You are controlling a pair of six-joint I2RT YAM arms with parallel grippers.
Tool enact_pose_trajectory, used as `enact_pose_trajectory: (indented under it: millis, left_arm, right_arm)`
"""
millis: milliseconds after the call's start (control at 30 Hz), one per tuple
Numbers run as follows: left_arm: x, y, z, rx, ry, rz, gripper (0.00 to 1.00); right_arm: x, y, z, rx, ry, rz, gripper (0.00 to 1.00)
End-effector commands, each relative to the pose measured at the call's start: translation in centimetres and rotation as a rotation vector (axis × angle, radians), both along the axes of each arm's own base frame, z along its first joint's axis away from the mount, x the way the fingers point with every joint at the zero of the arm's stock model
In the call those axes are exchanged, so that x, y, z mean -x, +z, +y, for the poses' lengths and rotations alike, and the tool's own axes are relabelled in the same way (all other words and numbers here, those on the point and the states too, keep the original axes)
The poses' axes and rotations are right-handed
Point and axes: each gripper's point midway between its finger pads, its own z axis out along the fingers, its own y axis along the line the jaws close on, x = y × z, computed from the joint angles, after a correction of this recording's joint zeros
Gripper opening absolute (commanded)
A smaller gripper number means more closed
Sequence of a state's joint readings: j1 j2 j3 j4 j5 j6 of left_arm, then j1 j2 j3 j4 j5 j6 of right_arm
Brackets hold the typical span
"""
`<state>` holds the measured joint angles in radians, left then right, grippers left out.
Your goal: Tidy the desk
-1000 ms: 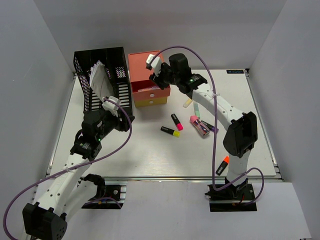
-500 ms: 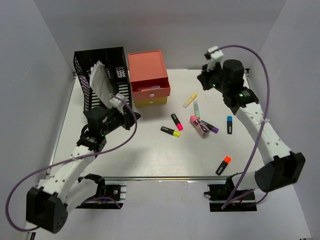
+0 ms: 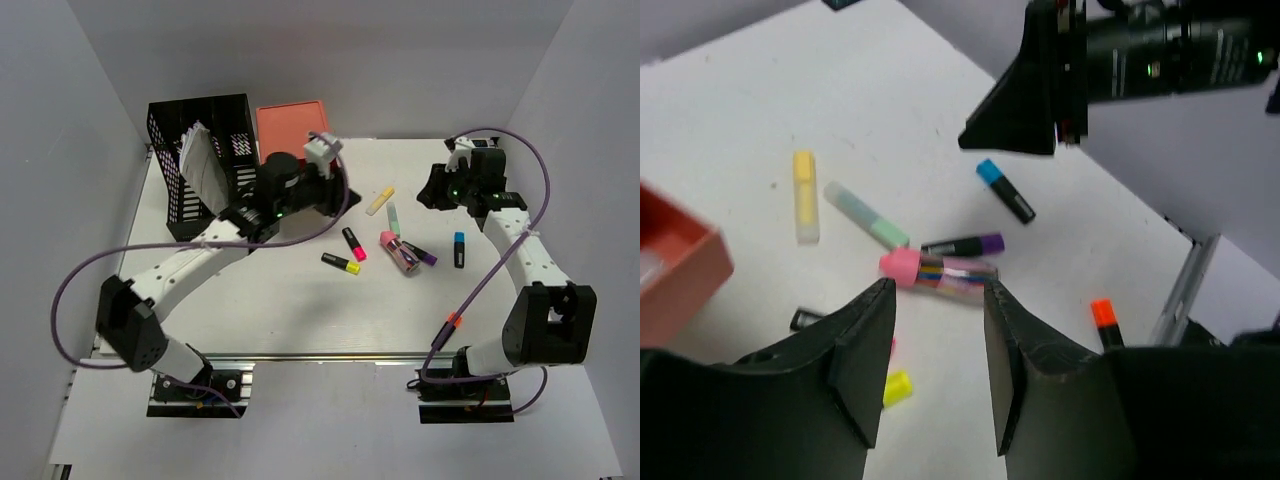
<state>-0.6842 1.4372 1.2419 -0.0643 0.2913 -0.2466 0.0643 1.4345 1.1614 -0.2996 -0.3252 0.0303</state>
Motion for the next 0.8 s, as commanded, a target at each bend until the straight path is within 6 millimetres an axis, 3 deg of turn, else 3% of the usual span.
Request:
enact_pose_trajectory:
  millis: [0, 67, 100, 133, 167, 200, 233, 267, 300, 333, 367, 467, 533, 567, 667, 767]
  left_arm:
    - [-1.4, -0.8, -2.6, -0.105, 0.064, 0.014, 0.51]
    - [-3.9, -1.6, -4.4, -0.153, 0.107, 0.02, 0.51]
    - [-4.4, -2.1, -5.4, -0.178, 0.104, 0.021, 0.51]
    - [-5.3, -2.4, -6.1, -0.196, 0.101, 0.019, 0.51]
    - [-6.4, -6.6, -7.0, -0.3, 0.085, 0.064, 0.51]
    - [-7.8, -4.1, -8.2, -0.273, 0.086, 0.015, 0.51]
    - [-8.3, -4.9, -8.7, -0.307, 0.065, 0.011, 0.52]
    - [-9.5, -7.8, -9.8, -0.35, 0.059, 0.035, 0.53]
    - [-10.6, -5.8, -10.6, -0.32, 0.068, -0.008, 0.55]
    - [-11.2, -6.3, -11.1, -0.332, 0.064, -0.019, 0.56]
    - [-12.0, -8.1, -11.7, -0.353, 0.065, -0.012, 0.57]
    - [-13.5, -7.6, -12.6, -0.33, 0.088, -0.066, 0.61]
    - [-14.2, -8.8, -13.2, -0.333, 0.086, -0.081, 0.63]
    - [-15.3, -9.2, -12.4, -0.348, 0.13, -0.089, 0.63]
    - [-16.5, -12.0, -12.7, -0.374, 0.153, -0.092, 0.59]
    - [-17.2, -13.4, -13.0, -0.43, 0.169, -0.147, 0.55]
  right_arm:
    - [0.7, 2.1, -0.3, -0.058, 0.014, -0.057, 0.39]
    - [0.9, 2.2, -1.7, -0.055, 0.003, -0.072, 0.47]
    - [1.3, 2.2, -1.7, -0.055, 0.023, -0.078, 0.57]
    - [1.9, 2.4, -1.1, -0.086, 0.065, -0.069, 0.61]
    - [2.0, 2.4, -2.0, -0.071, 0.08, -0.078, 0.64]
    - [2.2, 2.5, -1.9, -0.084, 0.101, -0.072, 0.66]
    - [2.8, 2.6, -1.5, -0.113, 0.137, -0.06, 0.67]
    - [2.9, 2.7, -1.8, -0.124, 0.136, -0.06, 0.68]
    - [2.9, 2.8, -2.3, -0.131, 0.134, -0.062, 0.67]
    - [3.2, 3.0, -2.6, -0.146, 0.142, -0.065, 0.68]
    - [3.3, 3.0, -2.7, -0.148, 0.147, -0.069, 0.67]
    - [3.7, 3.5, -3.6, -0.147, 0.144, -0.098, 0.65]
    - [4.0, 4.1, -4.0, -0.153, 0.149, -0.123, 0.62]
    - [4.2, 4.2, -4.0, -0.153, 0.152, -0.129, 0.6]
    - [4.6, 4.5, -4.1, -0.162, 0.184, -0.158, 0.54]
    - [4.9, 4.6, -4.1, -0.176, 0.199, -0.161, 0.51]
